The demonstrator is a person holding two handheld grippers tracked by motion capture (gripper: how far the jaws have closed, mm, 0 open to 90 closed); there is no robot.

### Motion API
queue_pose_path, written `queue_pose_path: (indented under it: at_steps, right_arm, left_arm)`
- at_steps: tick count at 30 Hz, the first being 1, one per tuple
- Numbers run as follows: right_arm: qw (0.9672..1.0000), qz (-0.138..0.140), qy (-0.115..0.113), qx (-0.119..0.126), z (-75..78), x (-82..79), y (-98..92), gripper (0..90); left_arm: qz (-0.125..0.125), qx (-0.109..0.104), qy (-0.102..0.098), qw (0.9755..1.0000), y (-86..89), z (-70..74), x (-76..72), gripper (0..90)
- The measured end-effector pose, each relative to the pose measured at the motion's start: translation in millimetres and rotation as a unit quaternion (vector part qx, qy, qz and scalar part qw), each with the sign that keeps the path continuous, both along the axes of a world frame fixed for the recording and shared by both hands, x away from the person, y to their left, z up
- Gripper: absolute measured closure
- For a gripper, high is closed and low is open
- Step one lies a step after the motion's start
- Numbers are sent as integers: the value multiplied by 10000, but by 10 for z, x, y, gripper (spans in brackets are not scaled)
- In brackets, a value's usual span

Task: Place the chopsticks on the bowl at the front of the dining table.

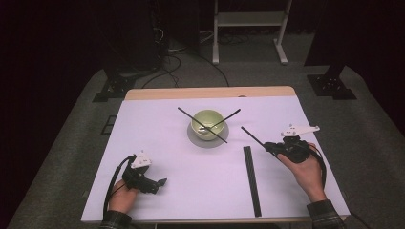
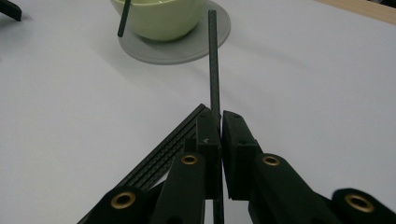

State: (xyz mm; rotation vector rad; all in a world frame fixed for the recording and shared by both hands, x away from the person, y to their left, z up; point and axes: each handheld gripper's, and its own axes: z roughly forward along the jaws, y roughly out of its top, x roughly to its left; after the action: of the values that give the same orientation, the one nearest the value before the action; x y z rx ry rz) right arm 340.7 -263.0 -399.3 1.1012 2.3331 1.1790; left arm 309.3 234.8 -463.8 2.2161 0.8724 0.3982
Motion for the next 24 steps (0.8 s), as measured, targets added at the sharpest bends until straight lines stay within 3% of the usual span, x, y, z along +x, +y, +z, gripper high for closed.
queue_pose_path:
  at_steps: [24]
  right_arm:
    - [9999,125,-6,68,107,164,244,856]
  left_arm:
    - [-2,3,0,10000,0,1,0,0]
